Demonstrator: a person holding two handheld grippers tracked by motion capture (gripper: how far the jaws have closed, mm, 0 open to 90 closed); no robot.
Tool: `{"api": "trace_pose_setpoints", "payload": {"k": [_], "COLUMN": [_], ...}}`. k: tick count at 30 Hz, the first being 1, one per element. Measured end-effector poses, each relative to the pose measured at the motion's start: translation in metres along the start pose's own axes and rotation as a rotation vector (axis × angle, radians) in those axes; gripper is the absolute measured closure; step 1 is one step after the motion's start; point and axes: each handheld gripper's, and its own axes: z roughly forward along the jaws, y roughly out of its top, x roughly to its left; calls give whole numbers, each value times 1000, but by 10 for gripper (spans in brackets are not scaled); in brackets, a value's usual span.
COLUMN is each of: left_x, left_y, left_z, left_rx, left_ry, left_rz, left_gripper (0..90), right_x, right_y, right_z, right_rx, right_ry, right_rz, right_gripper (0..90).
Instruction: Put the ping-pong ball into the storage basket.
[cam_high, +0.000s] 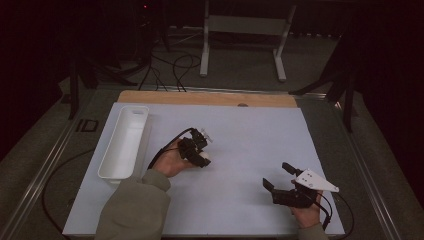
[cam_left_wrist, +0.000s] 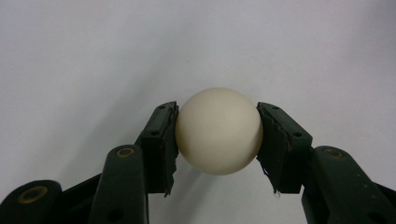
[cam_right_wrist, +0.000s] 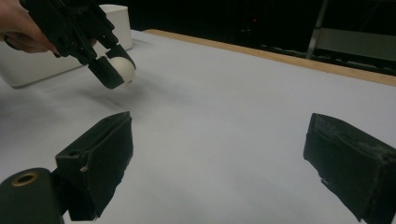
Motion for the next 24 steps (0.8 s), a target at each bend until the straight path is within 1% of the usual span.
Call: {"api": "trace_pose_setpoints", "payload": {"k": [12, 15, 17, 24], "left_x": [1, 1, 2, 2], "left_y": [-1, -2, -2, -3], "left_z": [-8, -10, -13, -19], "left_rx": [-9, -13, -11, -26], "left_ry": [18, 26, 29, 41], "left_rz": [3, -4, -1, -15], "left_gripper": [513, 513, 513, 513], "right_x": [-1, -1, -1, -3], "right_y": [0, 0, 0, 0], "right_z": [1, 1, 2, 2], "right_rx": [-7, -8, -11, -16], "right_ry": [2, 3, 4, 6], "right_rz": [0, 2, 3, 8], "right_gripper": [81, 81, 81, 81]}}
